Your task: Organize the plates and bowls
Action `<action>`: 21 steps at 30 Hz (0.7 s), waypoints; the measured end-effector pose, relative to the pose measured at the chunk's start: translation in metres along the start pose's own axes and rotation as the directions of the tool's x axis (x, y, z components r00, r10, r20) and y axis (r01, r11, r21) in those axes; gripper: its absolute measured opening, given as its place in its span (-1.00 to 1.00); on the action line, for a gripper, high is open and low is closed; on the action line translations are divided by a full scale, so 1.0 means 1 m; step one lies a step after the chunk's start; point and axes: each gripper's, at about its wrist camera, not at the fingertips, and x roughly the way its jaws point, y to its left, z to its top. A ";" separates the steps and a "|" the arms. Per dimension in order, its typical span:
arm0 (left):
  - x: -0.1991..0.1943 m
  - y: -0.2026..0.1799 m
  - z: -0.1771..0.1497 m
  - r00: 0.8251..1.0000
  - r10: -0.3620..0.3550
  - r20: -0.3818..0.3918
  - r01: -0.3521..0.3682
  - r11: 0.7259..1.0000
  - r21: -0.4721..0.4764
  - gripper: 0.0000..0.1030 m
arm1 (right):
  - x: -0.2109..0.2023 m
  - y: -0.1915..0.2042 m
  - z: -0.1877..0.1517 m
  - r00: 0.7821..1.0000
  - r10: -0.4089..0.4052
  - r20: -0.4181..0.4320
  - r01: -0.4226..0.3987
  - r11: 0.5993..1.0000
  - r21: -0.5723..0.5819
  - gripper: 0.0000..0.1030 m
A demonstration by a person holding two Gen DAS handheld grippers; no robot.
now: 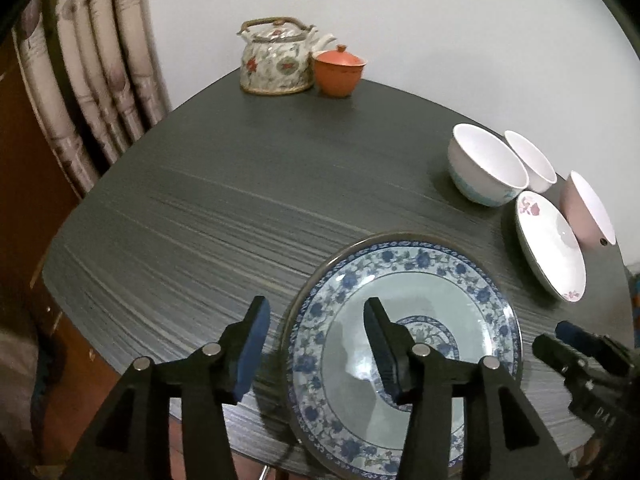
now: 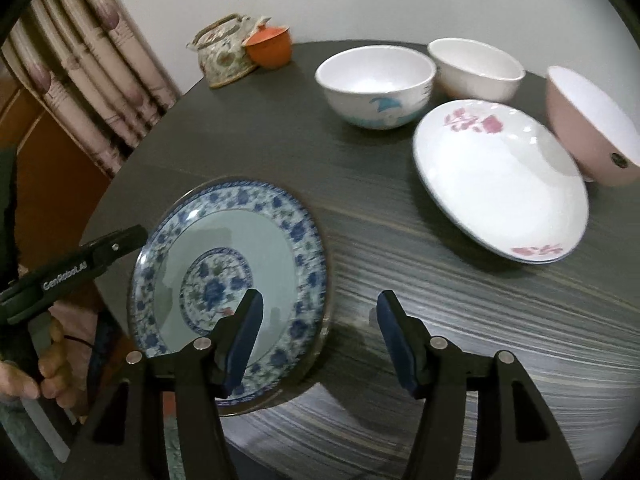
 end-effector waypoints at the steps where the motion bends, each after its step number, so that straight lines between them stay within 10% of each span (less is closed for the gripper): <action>1: 0.000 -0.001 0.000 1.000 -0.002 0.007 0.002 1.000 0.003 -0.03 | -0.003 -0.004 -0.001 1.000 -0.015 0.013 0.015 1.000 0.003 0.12; 14: -0.005 -0.027 0.001 0.996 0.045 0.072 -0.048 0.998 0.047 0.14 | -0.032 -0.084 -0.008 0.993 -0.089 0.084 0.078 0.989 0.122 0.12; 21: -0.007 -0.072 0.020 0.996 -0.048 0.072 0.042 0.995 0.092 0.15 | -0.044 -0.140 -0.009 0.985 -0.132 0.109 0.109 0.975 0.196 0.12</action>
